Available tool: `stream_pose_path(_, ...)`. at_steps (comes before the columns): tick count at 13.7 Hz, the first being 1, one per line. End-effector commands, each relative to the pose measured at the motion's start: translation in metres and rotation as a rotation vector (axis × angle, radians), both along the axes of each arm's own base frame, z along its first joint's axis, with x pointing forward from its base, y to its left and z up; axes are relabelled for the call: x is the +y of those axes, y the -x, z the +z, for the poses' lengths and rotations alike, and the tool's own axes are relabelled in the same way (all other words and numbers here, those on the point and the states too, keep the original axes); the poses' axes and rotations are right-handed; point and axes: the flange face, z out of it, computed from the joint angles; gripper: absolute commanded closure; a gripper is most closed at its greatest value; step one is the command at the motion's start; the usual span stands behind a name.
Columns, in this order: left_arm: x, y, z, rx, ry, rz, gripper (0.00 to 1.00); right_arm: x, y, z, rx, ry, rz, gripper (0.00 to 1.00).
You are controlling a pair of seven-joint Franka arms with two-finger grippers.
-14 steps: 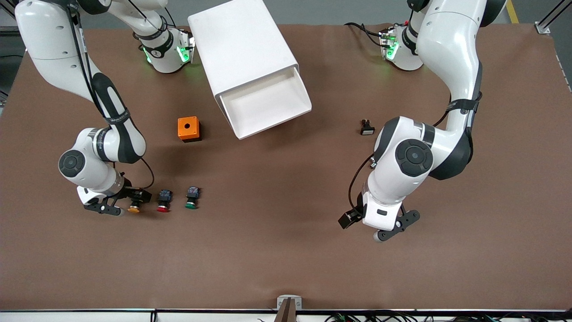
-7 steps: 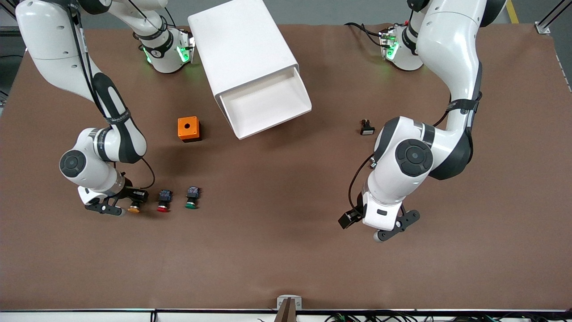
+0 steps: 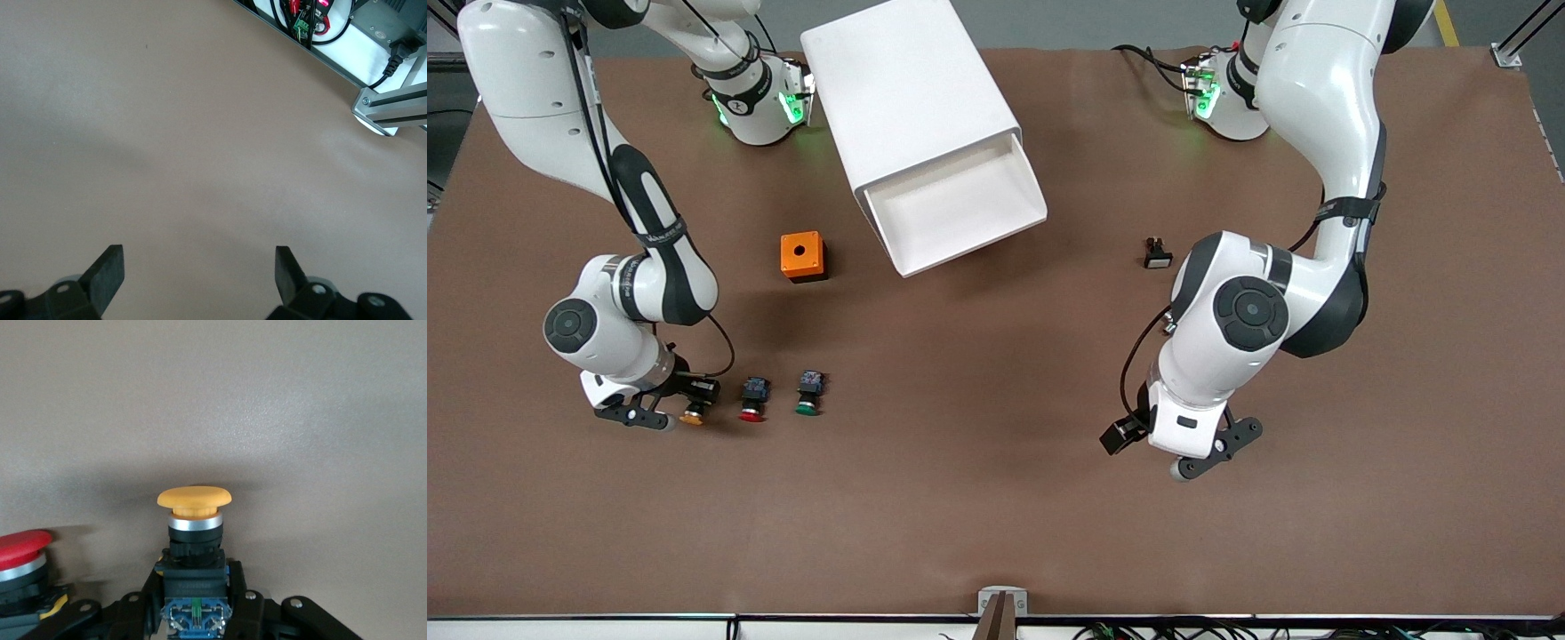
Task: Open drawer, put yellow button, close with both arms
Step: 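Close the right gripper around the yellow button's base, then lift the yellow button and carry it toward the open drawer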
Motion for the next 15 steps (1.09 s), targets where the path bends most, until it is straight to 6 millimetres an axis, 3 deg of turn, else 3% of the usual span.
stream_pose_path(1, 0.003, 0.006, 0.007, -0.003, -0.011, -0.001, 0.01, -0.001, -0.004, 0.018, 0.018, -0.013, -0.023, 1.0)
stream_pose_path(7, 0.002, 0.006, 0.007, -0.003, -0.01, -0.003, 0.01, -0.002, -0.009, 0.073, 0.038, -0.024, -0.028, 1.0)
stream_pose_path(15, 0.002, 0.006, 0.007, -0.003, -0.01, -0.003, 0.01, 0.005, 0.003, 0.182, 0.143, -0.106, -0.114, 1.0)
